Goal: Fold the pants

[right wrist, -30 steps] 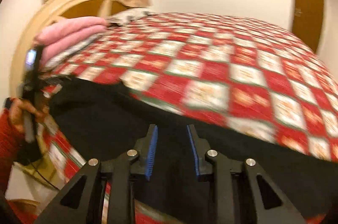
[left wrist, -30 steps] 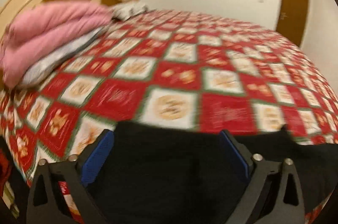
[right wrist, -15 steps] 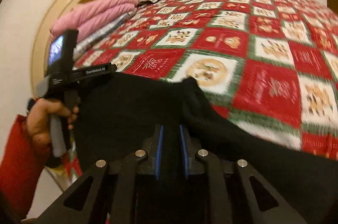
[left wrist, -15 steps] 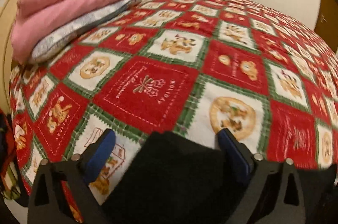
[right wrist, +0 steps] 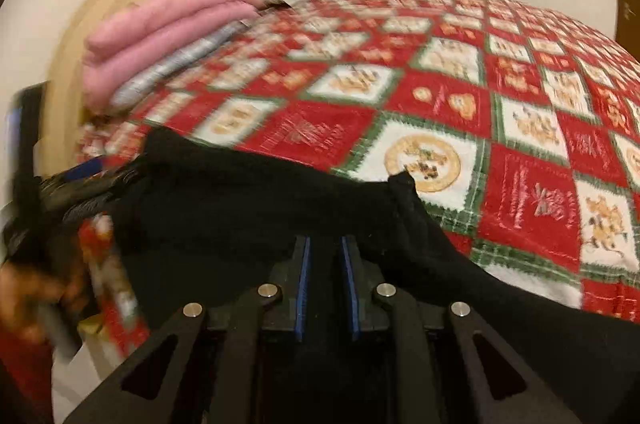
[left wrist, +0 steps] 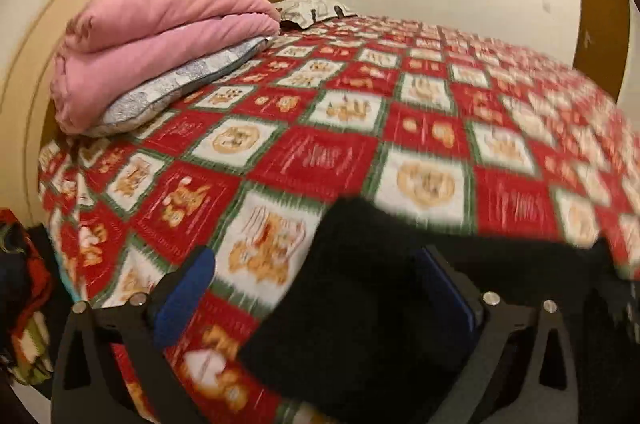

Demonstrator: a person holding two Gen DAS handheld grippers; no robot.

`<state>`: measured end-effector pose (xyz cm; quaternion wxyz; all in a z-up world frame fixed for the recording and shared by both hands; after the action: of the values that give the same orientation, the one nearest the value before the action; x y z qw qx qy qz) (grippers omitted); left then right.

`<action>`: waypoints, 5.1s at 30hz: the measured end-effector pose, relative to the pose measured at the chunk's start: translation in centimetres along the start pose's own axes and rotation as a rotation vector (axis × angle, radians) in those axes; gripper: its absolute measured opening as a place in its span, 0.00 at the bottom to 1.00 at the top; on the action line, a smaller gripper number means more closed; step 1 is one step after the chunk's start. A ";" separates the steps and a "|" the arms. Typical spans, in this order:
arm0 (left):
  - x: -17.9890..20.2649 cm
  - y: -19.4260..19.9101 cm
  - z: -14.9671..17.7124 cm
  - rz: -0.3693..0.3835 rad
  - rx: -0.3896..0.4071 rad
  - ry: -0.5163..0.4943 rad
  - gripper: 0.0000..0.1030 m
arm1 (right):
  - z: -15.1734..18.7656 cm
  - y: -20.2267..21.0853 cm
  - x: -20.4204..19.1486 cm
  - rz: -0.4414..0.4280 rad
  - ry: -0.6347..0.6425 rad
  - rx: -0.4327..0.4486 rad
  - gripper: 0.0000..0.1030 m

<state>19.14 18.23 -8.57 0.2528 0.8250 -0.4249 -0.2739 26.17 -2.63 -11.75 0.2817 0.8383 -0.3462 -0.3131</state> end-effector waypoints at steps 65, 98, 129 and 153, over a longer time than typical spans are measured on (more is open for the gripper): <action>11.6 8.2 8.4 0.048 0.000 0.052 1.00 | 22.5 40.7 34.6 0.610 -0.689 0.111 0.60; 10.8 8.0 7.9 0.131 -0.002 0.024 1.00 | 8.0 21.6 9.1 0.112 -0.220 0.121 0.12; 10.6 7.6 8.2 0.187 0.042 -0.012 1.00 | 5.8 11.8 9.7 0.173 -0.197 0.202 0.12; 10.6 12.2 8.3 0.097 0.139 -0.117 1.00 | 12.5 18.9 2.2 0.258 -0.253 0.257 0.57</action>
<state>11.96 1.60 -9.14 0.1829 0.8015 -0.4964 -0.2789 10.76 -18.85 -7.57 0.1645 0.7702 -0.5202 -0.3303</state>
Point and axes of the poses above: each gripper's, at about its wrist camera, not at the fingertips, and y roughly against the way its jaws point, x to its right, z to its underside, the point moved 1 cm from there along -y, roughly the way its jaws point, and after that the axes turned 12 degrees about -z, right-handed, at the moved point
